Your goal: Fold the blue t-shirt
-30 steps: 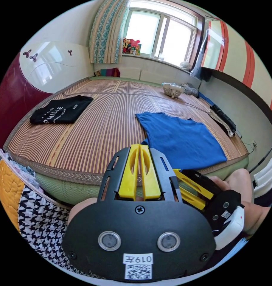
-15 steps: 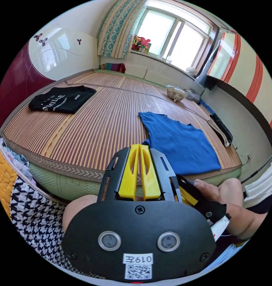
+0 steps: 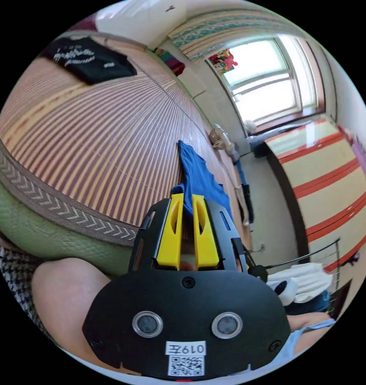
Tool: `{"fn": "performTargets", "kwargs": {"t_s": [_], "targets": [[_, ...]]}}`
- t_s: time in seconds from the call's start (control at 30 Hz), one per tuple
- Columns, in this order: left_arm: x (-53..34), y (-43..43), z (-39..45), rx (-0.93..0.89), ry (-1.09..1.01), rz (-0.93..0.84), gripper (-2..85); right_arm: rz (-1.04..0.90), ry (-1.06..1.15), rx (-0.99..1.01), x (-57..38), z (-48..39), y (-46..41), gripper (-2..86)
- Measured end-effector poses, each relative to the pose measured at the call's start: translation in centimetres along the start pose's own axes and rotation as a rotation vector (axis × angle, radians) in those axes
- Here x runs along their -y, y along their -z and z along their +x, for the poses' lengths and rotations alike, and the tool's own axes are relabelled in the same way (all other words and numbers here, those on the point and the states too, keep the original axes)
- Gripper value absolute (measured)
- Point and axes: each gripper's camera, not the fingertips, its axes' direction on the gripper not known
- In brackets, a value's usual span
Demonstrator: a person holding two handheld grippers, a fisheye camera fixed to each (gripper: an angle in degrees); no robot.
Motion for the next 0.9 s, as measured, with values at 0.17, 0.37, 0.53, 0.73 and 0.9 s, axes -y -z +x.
{"fn": "performTargets", "kwargs": {"t_s": [0.17, 0.37, 0.53, 0.73, 0.9], "targets": [[7.7, 0.3, 1.5, -0.041, 0.115, -0.098, 12.0, 0.045, -0.011, -0.032, -0.5, 1.5, 0.4, -0.9], [16.1, -0.8, 4.1, -0.166, 0.198, -0.197, 16.6, 0.101, -0.075, -0.027, -0.9, 3.0, 1.7, -0.9], [23.0, -2.4, 7.0, -0.205, 0.22, -0.236, 16.5, 0.13, -0.083, -0.023, -0.6, 3.3, 2.4, -0.9], [30.2, -5.6, 11.7, -0.195, 0.182, -0.296, 14.6, 0.155, -0.131, -0.007, -0.7, 4.7, 3.5, -0.9], [34.7, -7.0, 14.6, -0.137, 0.183, -0.261, 11.4, 0.167, -0.148, 0.014, -0.7, 5.4, 4.9, -0.9]]}}
